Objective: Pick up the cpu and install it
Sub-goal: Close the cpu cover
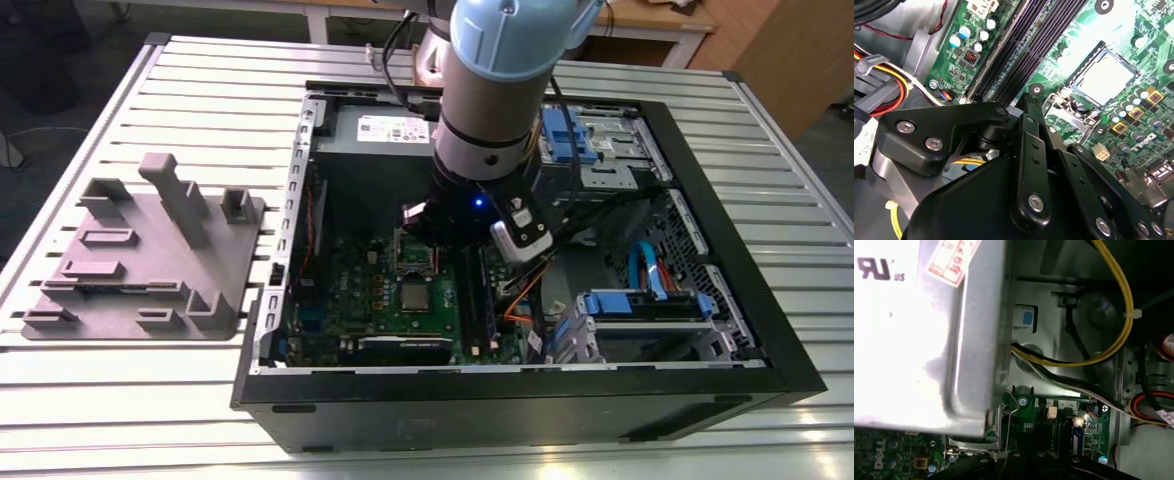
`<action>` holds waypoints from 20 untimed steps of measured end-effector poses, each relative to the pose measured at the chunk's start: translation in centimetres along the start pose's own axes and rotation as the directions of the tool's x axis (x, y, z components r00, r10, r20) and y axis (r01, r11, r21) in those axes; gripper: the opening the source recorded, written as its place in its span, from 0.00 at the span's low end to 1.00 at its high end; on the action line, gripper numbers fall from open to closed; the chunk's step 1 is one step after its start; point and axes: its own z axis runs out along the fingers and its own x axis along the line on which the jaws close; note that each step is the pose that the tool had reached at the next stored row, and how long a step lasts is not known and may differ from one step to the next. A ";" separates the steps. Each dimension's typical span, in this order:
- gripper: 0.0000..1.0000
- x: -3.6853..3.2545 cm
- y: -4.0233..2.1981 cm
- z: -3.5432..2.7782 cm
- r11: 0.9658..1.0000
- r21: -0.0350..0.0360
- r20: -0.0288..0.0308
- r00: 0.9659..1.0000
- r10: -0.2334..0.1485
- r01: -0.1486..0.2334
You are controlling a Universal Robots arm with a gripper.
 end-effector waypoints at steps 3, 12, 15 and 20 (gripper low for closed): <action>0.10 -0.02 0.00 0.02 0.999 0.000 -0.001 0.999 -0.033 0.033; 0.10 -0.10 0.78 0.20 0.999 0.000 -0.001 0.999 -0.044 0.044; 0.10 -0.11 1.11 0.33 0.999 0.000 -0.001 0.999 -0.044 0.044; 0.10 -0.09 1.21 0.40 0.998 0.000 -0.001 0.998 -0.070 0.070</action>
